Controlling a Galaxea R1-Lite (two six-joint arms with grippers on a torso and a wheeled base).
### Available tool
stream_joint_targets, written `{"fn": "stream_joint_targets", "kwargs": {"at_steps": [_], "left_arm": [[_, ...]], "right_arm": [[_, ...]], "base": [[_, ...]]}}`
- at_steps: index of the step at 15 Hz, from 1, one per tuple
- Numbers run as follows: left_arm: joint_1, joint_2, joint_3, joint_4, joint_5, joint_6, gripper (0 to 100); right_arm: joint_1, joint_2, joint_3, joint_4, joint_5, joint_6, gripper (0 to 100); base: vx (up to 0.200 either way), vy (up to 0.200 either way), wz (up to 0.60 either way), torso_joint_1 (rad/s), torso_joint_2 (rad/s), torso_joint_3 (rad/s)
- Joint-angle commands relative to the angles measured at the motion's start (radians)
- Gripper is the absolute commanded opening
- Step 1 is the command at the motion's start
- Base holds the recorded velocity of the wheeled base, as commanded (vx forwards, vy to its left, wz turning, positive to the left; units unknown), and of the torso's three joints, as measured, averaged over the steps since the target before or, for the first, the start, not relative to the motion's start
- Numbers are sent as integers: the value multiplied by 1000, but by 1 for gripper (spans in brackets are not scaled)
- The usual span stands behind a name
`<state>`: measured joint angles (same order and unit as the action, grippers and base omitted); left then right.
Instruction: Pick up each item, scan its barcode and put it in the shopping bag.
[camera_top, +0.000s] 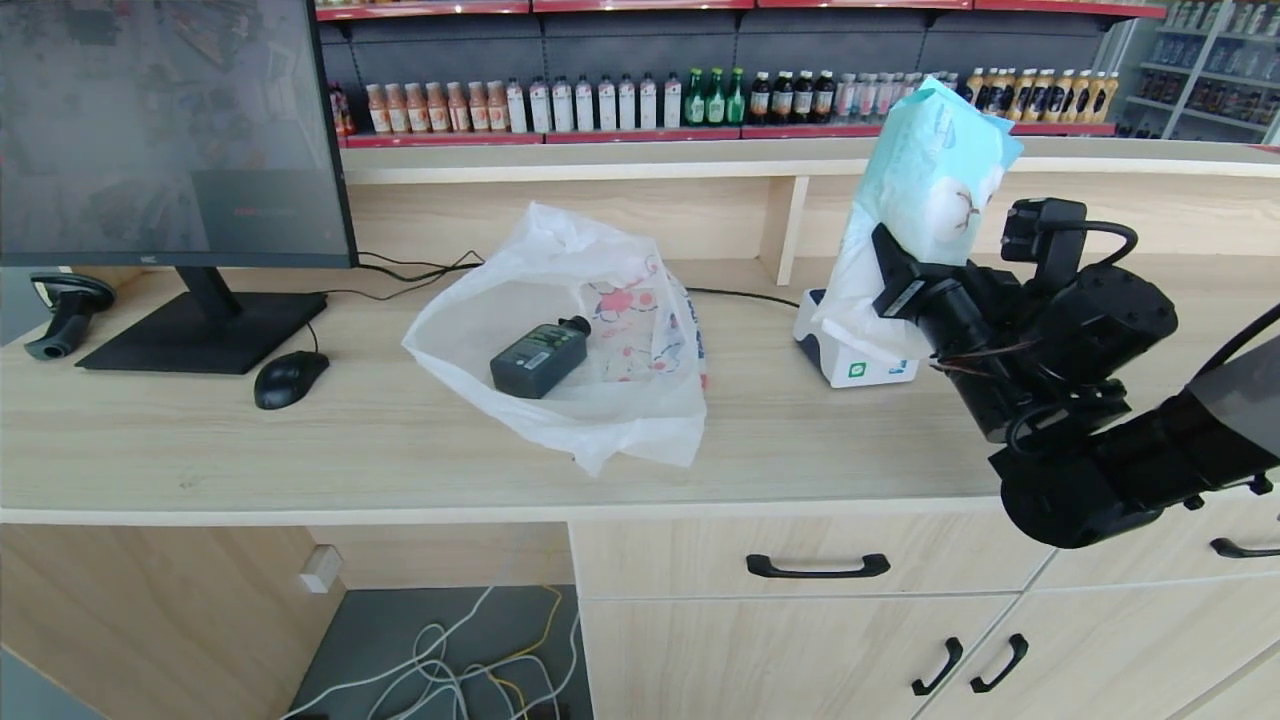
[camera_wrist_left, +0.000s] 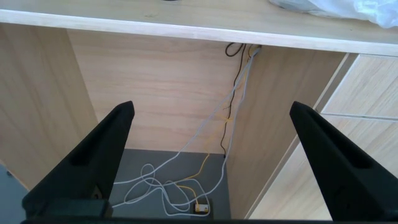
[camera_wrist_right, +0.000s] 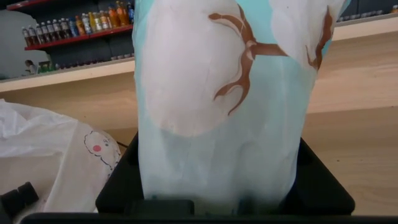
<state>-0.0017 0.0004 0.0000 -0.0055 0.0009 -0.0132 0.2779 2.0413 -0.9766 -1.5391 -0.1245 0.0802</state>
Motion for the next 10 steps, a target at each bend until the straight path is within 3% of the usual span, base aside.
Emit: {"fn": "stream_joint_targets", "kwargs": {"at_steps": [1, 7, 10], "left_arm": [[0, 0, 0, -1, 1, -1, 100], [0, 0, 0, -1, -1, 1, 100], [0, 0, 0, 1, 1, 1, 100]], "right_arm": [[27, -55, 22, -3, 2, -2, 0], [164, -144, 116, -15, 9, -36, 0], [165, -138, 116, -22, 9, -33, 0]], "base": [[0, 0, 0, 0, 0, 0], [0, 0, 0, 0, 0, 0], [0, 0, 0, 0, 0, 0]]}}
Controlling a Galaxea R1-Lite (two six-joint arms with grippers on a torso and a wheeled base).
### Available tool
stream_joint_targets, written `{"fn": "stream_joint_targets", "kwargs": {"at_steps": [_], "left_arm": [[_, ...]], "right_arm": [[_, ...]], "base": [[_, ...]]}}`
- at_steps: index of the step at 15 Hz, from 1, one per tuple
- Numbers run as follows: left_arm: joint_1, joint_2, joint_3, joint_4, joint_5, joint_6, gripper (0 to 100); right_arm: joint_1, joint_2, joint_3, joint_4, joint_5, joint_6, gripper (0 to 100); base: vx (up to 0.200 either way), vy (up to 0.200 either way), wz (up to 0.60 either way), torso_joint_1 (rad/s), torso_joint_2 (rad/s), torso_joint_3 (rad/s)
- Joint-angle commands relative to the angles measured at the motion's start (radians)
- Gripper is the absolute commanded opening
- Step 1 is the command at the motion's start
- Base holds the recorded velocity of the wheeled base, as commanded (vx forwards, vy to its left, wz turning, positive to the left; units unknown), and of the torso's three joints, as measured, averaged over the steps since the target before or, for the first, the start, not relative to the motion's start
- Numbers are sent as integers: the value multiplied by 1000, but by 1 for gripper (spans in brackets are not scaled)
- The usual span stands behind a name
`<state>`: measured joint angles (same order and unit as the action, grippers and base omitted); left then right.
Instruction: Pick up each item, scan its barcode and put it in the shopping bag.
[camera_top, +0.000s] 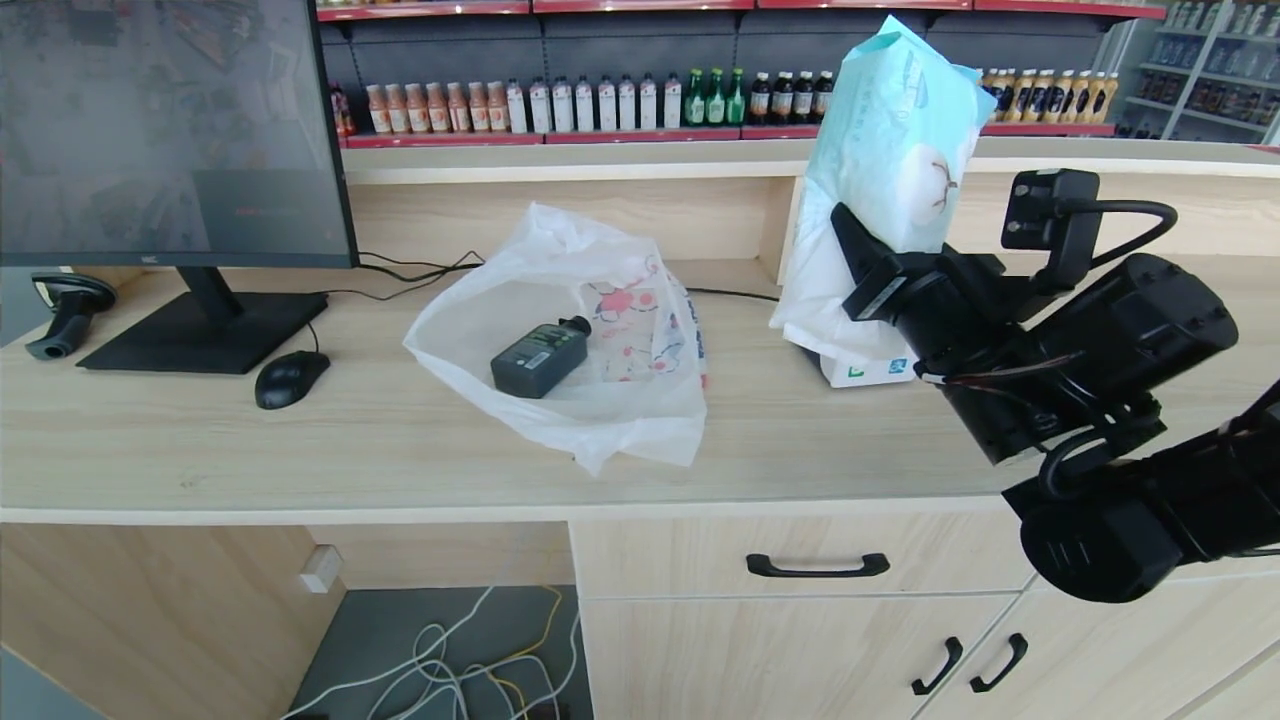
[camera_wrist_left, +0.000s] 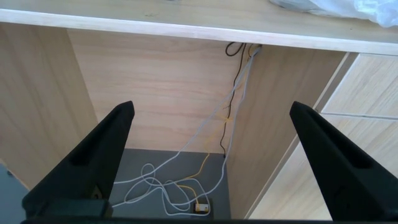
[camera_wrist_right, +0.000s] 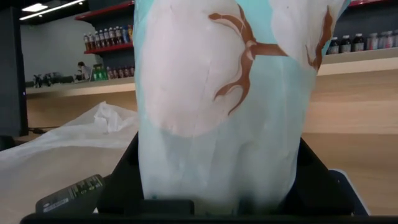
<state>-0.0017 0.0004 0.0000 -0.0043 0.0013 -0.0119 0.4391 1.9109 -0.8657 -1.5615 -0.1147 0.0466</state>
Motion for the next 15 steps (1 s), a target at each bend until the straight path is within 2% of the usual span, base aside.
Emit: {"fn": "stream_joint_targets", "kwargs": {"at_steps": [1, 9, 12, 15], "left_arm": [[0, 0, 0, 0, 0, 0, 100], [0, 0, 0, -2, 0, 0, 100], [0, 0, 0, -2, -1, 0, 100], [0, 0, 0, -2, -1, 0, 100]], "right_arm": [[4, -7, 7, 0, 0, 1, 0], [4, -10, 28, -9, 0, 7, 0], [4, -12, 44, -9, -2, 19, 0], [3, -23, 71, -9, -2, 21, 0]], "base": [[0, 200, 0, 2, -2, 2], [0, 200, 0, 2, 1, 4], [0, 0, 0, 0, 0, 0], [0, 0, 600, 4, -1, -1]]}}
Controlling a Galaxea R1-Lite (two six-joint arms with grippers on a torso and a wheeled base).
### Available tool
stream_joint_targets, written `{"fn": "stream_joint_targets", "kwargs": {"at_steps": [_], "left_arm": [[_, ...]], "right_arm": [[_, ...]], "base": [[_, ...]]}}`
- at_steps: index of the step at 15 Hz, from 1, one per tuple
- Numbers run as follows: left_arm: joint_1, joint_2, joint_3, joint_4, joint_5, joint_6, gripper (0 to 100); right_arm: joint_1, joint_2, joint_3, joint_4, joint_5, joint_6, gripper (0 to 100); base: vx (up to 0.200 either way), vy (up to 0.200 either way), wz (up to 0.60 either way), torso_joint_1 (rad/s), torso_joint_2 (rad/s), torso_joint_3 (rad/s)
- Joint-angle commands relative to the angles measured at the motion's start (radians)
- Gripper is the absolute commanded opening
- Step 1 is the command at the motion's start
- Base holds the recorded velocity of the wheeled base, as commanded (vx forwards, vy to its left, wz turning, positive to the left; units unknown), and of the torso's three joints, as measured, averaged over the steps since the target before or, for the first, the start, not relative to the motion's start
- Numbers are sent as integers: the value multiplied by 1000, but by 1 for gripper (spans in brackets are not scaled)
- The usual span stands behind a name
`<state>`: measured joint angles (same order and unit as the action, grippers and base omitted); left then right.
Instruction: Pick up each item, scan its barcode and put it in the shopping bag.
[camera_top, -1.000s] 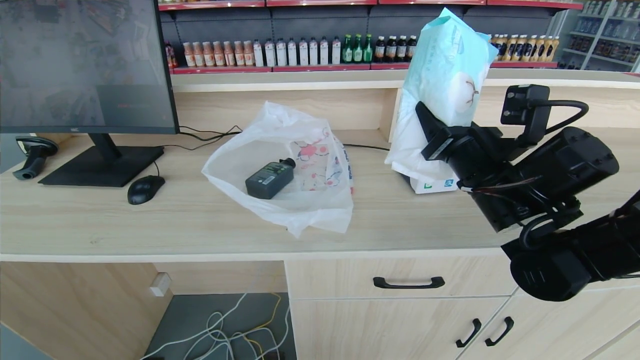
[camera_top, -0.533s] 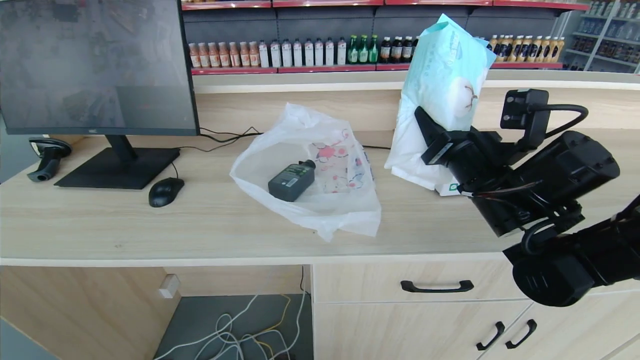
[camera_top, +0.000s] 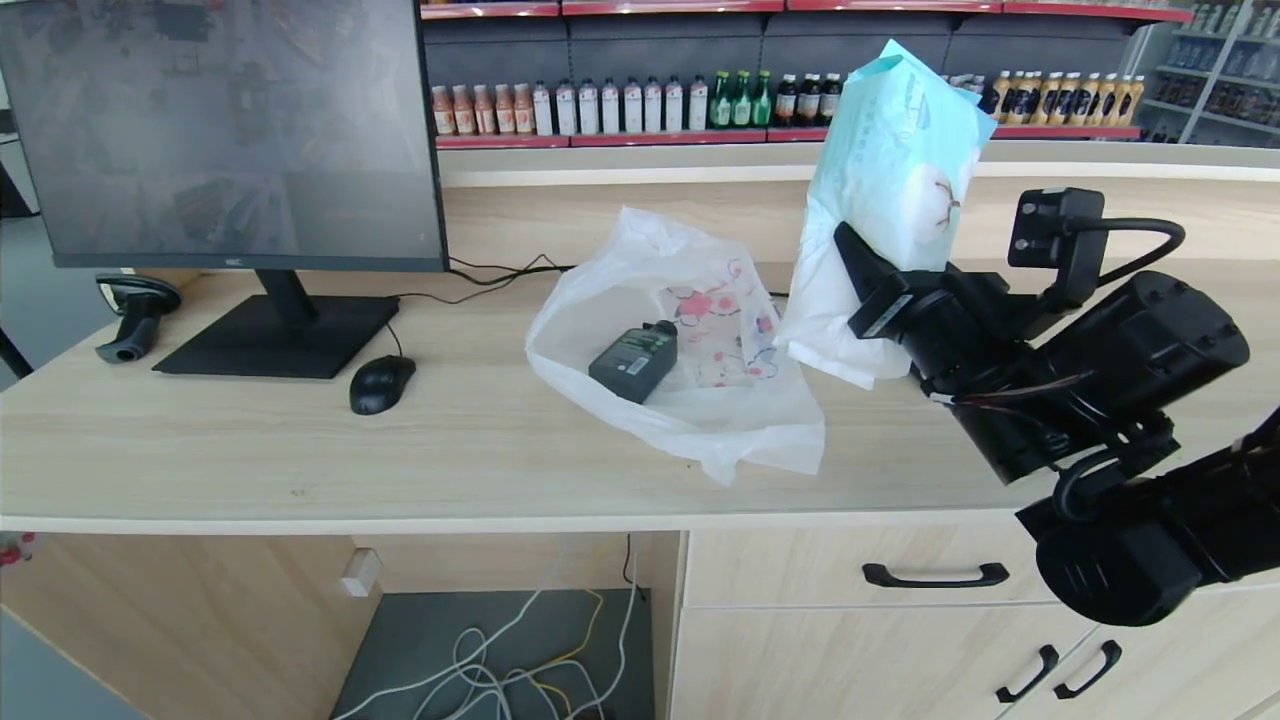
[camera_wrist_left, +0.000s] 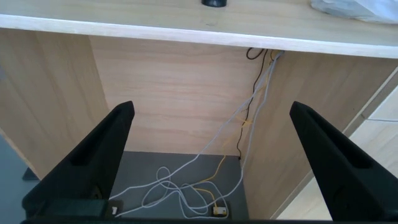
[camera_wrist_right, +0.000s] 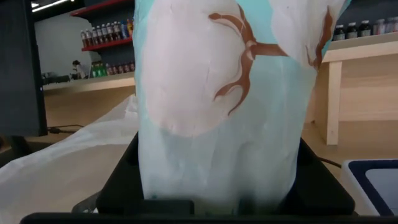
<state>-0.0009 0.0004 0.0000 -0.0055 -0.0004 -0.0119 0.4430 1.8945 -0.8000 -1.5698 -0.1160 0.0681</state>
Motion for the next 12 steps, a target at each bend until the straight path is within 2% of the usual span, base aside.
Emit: {"fn": "stream_joint_targets", "kwargs": {"at_steps": [1, 2, 5, 7, 8, 12], "left_arm": [[-1, 0, 0, -1, 0, 0, 100], [-1, 0, 0, -1, 2, 0, 100], [-1, 0, 0, -1, 0, 0, 100], [-1, 0, 0, -1, 0, 0, 100], [-1, 0, 0, -1, 0, 0, 100], [-1, 0, 0, -1, 0, 0, 100]], "right_arm": [[-1, -12, 7, -1, -1, -1, 0], [0, -18, 8, -1, -2, -4, 0], [-29, -32, 64, -1, -4, 1, 0], [-17, -17, 44, 4, 4, 18, 0], [16, -21, 18, 56, 2, 32, 0], [57, -48, -154, 478, -33, 156, 0]], "base": [[0, 0, 600, -12, 7, 7], [0, 0, 600, 2, 7, 2], [0, 0, 0, 0, 0, 0], [0, 0, 0, 0, 0, 0], [0, 0, 0, 0, 0, 0], [0, 0, 0, 0, 0, 0]]}}
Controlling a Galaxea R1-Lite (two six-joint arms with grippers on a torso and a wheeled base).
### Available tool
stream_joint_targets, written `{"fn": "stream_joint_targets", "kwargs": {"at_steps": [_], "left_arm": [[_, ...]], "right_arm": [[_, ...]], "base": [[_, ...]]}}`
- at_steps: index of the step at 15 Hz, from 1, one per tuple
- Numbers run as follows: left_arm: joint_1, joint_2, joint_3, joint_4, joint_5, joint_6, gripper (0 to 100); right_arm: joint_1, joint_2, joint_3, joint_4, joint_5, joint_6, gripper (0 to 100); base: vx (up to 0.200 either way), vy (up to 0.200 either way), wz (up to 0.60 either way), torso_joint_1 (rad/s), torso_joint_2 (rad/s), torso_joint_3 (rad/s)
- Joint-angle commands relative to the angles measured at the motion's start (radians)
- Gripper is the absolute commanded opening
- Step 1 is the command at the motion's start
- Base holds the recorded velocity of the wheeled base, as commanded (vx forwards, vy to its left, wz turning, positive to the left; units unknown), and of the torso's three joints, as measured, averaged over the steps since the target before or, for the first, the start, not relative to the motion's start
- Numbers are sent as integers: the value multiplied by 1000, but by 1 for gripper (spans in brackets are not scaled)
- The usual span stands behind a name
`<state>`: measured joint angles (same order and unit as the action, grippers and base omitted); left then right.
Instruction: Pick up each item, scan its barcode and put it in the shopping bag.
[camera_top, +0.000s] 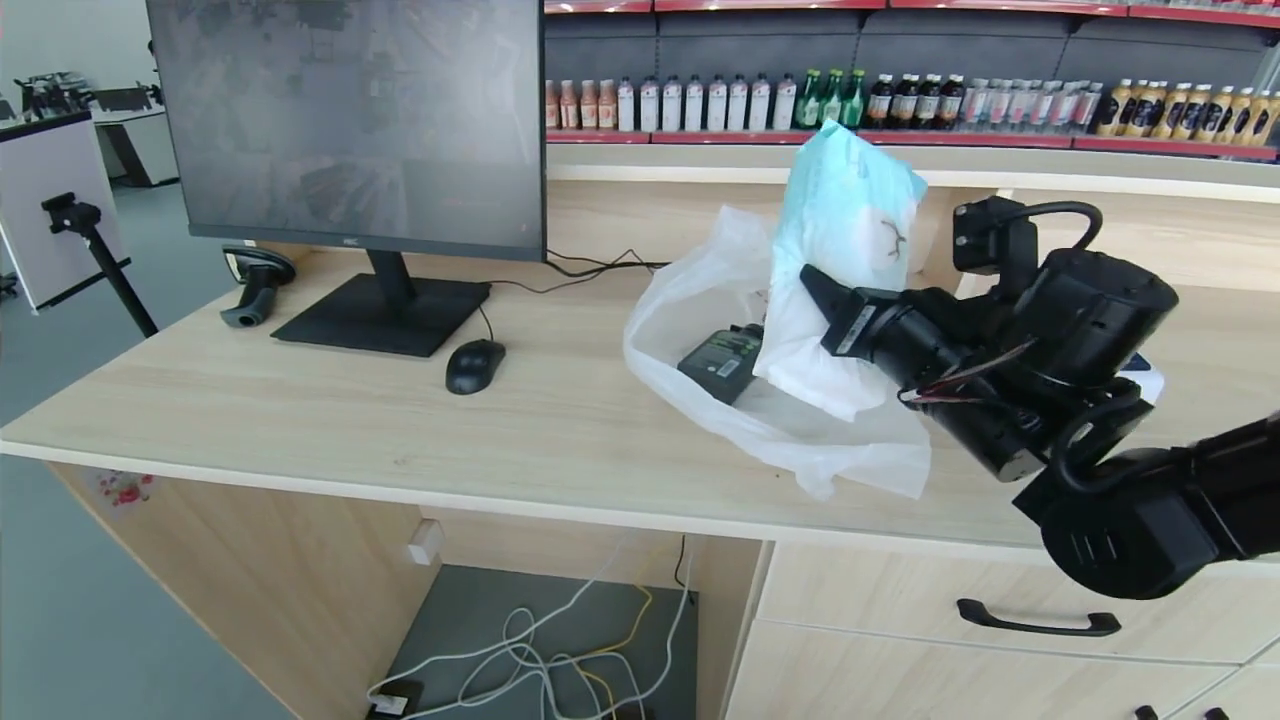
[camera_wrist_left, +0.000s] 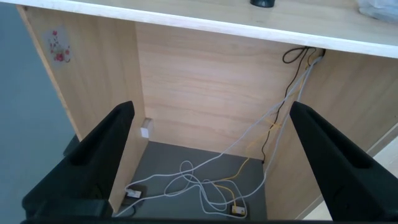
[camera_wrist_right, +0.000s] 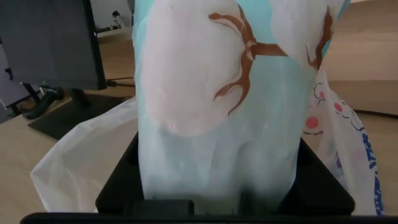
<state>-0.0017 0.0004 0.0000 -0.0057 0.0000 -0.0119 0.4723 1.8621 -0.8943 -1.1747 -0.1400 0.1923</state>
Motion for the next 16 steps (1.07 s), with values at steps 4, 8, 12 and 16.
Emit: {"fn": "stream_joint_targets", "kwargs": {"at_steps": [4, 8, 12, 16], "left_arm": [[0, 0, 0, 0, 0, 6, 100], [0, 0, 0, 0, 0, 6, 100], [0, 0, 0, 0, 0, 6, 100], [0, 0, 0, 0, 0, 7, 100]], "right_arm": [[29, -49, -210, 529, -32, 202, 0], [26, -55, -207, 649, -30, 277, 0], [25, -43, -167, 647, -32, 315, 0], [0, -6, -106, 645, -35, 335, 0]], "base": [[0, 0, 0, 0, 0, 0], [0, 0, 0, 0, 0, 0], [0, 0, 0, 0, 0, 0], [0, 0, 0, 0, 0, 0]]}}
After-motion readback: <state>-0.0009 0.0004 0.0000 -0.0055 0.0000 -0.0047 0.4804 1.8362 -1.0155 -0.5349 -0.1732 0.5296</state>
